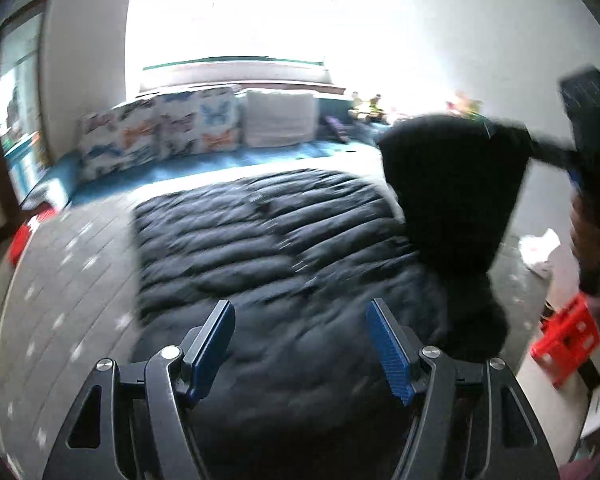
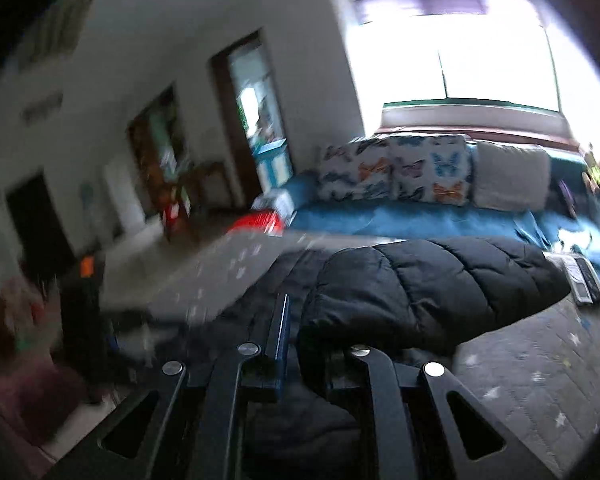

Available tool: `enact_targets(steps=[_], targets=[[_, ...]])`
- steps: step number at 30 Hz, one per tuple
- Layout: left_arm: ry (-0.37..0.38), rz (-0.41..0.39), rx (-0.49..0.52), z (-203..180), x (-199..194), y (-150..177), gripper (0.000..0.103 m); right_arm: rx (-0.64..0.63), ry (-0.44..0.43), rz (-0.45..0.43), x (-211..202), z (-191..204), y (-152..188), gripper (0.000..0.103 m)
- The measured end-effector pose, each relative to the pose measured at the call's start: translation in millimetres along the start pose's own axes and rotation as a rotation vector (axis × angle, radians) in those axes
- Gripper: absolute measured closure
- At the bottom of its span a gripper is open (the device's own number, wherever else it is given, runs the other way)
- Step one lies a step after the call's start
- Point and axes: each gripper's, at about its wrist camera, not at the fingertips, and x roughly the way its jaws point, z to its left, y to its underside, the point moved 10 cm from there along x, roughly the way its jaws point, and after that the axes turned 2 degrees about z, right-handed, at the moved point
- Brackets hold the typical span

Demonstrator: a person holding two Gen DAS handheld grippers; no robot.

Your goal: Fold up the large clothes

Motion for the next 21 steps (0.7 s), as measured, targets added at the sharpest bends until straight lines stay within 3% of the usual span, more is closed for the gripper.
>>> enact_targets(steps=[4,8,9,10,11,13,17,21], targets=[[-0.009,0.017,-0.115,44,-11,44,0.031,-0.127,0.013,0.177,63,50,57,0.087],[0.015,0.028,-0.218,68,-17,84,0.031,-0.243,0.083,0.336,115,68,115,0.083],[0.017,0.028,-0.234,69,-16,90,0.031,-0.275,0.109,0.338,118,70,119,0.081],[0.024,0.026,-0.256,73,-16,97,0.031,-0.321,0.140,0.334,121,72,121,0.072],[0.028,0.021,-0.271,72,-16,102,0.031,-0.335,0.138,0.335,120,73,122,0.059],[0.037,0.009,-0.298,75,-16,104,0.031,-0.349,0.126,0.334,116,74,121,0.050],[0.042,-0.011,-0.355,89,-14,106,0.031,-0.285,0.105,0.329,107,66,114,0.049],[0.023,-0.011,-0.384,99,-12,109,0.031,-0.143,0.049,0.323,86,55,110,0.049]])
